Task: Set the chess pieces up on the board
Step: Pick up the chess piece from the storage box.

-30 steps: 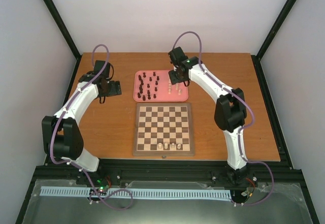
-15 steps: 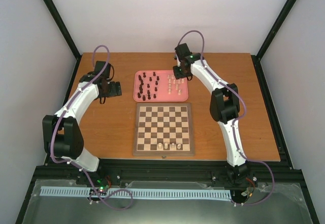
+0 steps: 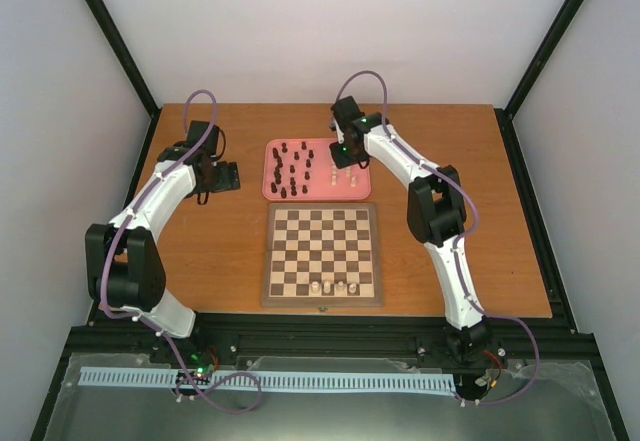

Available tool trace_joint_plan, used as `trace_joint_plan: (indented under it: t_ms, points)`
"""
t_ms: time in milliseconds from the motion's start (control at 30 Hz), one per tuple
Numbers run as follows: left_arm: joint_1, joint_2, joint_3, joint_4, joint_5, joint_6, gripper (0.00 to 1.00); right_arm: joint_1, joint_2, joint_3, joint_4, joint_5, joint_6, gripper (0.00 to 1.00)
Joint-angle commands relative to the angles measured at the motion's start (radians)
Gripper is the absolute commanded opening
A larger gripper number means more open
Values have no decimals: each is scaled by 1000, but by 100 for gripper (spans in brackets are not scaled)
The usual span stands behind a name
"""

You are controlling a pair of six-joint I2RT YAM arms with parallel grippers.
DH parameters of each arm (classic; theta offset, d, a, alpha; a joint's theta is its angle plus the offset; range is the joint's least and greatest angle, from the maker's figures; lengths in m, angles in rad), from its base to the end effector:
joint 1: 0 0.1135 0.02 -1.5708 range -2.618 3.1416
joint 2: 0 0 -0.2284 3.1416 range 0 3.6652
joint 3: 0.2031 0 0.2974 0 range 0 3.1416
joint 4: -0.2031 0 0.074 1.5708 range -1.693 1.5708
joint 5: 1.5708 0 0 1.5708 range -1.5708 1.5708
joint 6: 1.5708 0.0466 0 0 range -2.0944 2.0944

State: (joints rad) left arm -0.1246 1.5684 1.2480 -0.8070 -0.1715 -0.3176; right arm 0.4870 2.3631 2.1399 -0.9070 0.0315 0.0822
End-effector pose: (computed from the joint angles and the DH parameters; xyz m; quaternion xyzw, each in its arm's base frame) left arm 0.3644 -0.0376 0.1988 -0.1124 0.9656 0.0335 0.2321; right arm 0.4703 0.2474 0.1588 -0.1928 0.9565 0.0466 0.2140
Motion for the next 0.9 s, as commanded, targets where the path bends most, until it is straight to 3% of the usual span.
trace_joint_plan:
  t_ms: [0,467,867]
  points:
    - [-2,4,2,12,2,10,100,21,-18,-8,-4,42,-13,42]
    - [-3,3,-5,15,13,8,100,130,-96,-49,-3,85,4,43]
    - [-3,-8,-18,13,10,10,100,129,-2,37,-83,82,58,41]
